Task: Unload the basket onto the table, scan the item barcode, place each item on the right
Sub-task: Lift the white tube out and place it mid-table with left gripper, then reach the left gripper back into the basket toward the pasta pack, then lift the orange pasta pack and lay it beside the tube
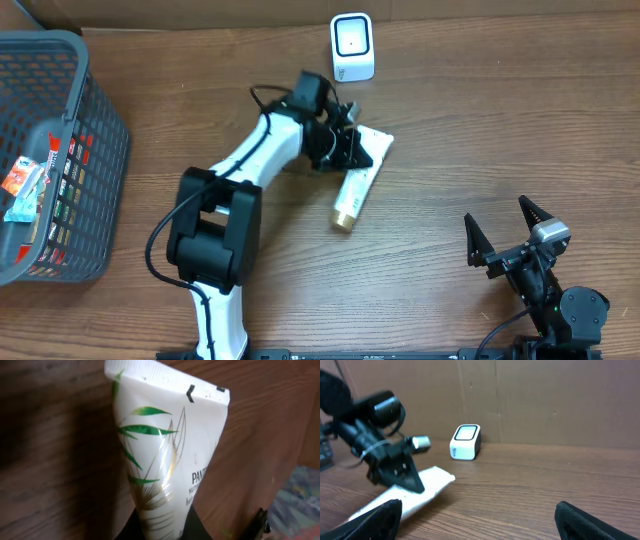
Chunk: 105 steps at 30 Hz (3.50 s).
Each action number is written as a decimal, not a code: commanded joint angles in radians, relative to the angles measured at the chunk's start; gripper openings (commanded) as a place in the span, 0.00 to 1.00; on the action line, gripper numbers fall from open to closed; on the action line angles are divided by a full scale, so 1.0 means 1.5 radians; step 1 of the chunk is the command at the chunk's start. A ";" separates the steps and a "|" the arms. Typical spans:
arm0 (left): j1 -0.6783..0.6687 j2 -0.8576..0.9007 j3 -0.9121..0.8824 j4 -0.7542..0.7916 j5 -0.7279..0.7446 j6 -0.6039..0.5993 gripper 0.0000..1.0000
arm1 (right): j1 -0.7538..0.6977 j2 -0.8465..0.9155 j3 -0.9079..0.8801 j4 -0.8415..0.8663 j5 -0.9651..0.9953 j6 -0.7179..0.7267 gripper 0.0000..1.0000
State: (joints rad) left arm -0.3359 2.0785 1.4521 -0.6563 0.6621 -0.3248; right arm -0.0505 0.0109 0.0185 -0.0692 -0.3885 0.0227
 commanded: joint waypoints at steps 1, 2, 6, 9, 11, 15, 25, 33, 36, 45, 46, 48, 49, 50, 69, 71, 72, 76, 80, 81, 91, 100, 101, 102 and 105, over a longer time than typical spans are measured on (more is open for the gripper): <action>0.005 -0.014 -0.042 0.038 -0.007 -0.120 0.09 | 0.003 -0.005 -0.003 0.003 0.001 0.003 1.00; 0.005 -0.014 -0.053 0.048 -0.006 -0.126 0.16 | 0.003 -0.005 -0.003 0.003 0.001 0.003 1.00; 0.001 -0.014 -0.060 0.057 -0.006 -0.133 0.41 | 0.003 -0.005 -0.003 0.003 0.001 0.003 1.00; 0.003 -0.019 -0.049 0.056 -0.030 -0.132 0.43 | 0.003 -0.005 -0.003 0.003 0.001 0.003 1.00; 0.017 -0.031 -0.022 0.044 -0.042 -0.120 0.47 | 0.003 -0.005 -0.003 0.003 0.001 0.003 1.00; 0.077 -0.073 0.095 -0.044 -0.054 -0.057 0.67 | 0.003 -0.005 -0.003 0.003 0.001 0.003 1.00; 0.314 -0.183 0.564 -0.389 -0.326 0.089 1.00 | 0.003 -0.005 -0.003 0.003 0.001 0.003 1.00; 0.562 -0.218 0.654 -0.432 -0.513 0.219 1.00 | 0.003 -0.005 -0.003 0.003 0.001 0.003 1.00; 0.642 -0.205 0.631 -0.446 -0.562 0.171 0.91 | 0.003 -0.005 -0.003 0.003 0.001 0.003 1.00; 0.738 -0.159 0.444 -0.380 -0.557 0.152 0.87 | 0.003 -0.005 -0.003 0.003 0.001 0.003 1.00; 0.742 -0.156 0.422 -0.370 -0.542 0.173 0.87 | 0.003 -0.005 -0.003 0.003 0.001 0.003 1.00; 0.752 -0.151 0.365 -0.340 -0.514 0.218 1.00 | 0.003 -0.005 -0.003 0.003 0.001 0.003 1.00; 0.757 -0.148 0.339 -0.325 -0.516 0.229 1.00 | 0.003 -0.005 -0.003 0.003 0.001 0.003 1.00; 0.763 -0.145 0.313 -0.309 -0.516 0.246 1.00 | 0.003 -0.005 -0.003 0.003 0.001 0.003 1.00; 0.823 -0.001 0.113 -0.086 -0.488 0.444 1.00 | 0.003 0.001 -0.003 0.001 0.001 0.003 1.00; 0.823 0.018 0.113 -0.089 -0.501 0.444 0.97 | 0.003 0.006 -0.003 0.001 0.001 0.003 1.00; 0.823 0.025 0.113 -0.092 -0.501 0.444 0.97 | 0.003 0.008 -0.003 0.001 0.001 0.003 1.00; 0.823 0.055 0.113 -0.102 -0.497 0.438 0.94 | 0.003 0.012 -0.003 0.001 0.001 0.003 1.00; 0.821 0.070 0.112 -0.121 -0.471 0.425 0.58 | 0.003 0.012 -0.003 0.001 0.001 0.003 1.00; 0.821 0.070 0.112 -0.122 -0.463 0.420 0.39 | 0.003 0.012 -0.003 0.001 0.001 0.003 1.00; 0.813 0.028 0.157 -0.151 -0.413 0.386 0.04 | 0.003 0.012 -0.003 0.003 0.001 0.003 1.00; 0.798 -0.091 0.368 -0.180 -0.201 0.334 0.04 | 0.003 0.012 -0.003 0.003 0.001 0.003 1.00; 0.795 -0.105 0.392 -0.180 -0.183 0.324 0.04 | 0.003 0.012 -0.003 0.003 0.001 0.003 1.00; 0.793 -0.122 0.420 -0.180 -0.162 0.308 0.04 | 0.003 0.012 -0.003 0.003 0.001 0.003 1.00; 0.782 -0.166 0.488 -0.180 -0.117 0.263 0.04 | 0.003 0.012 -0.003 0.003 0.001 0.003 1.00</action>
State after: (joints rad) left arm 0.8574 2.0315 2.0270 -0.9504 0.2958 0.1623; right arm -0.0505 0.0284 0.0185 -0.0700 -0.3882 0.0231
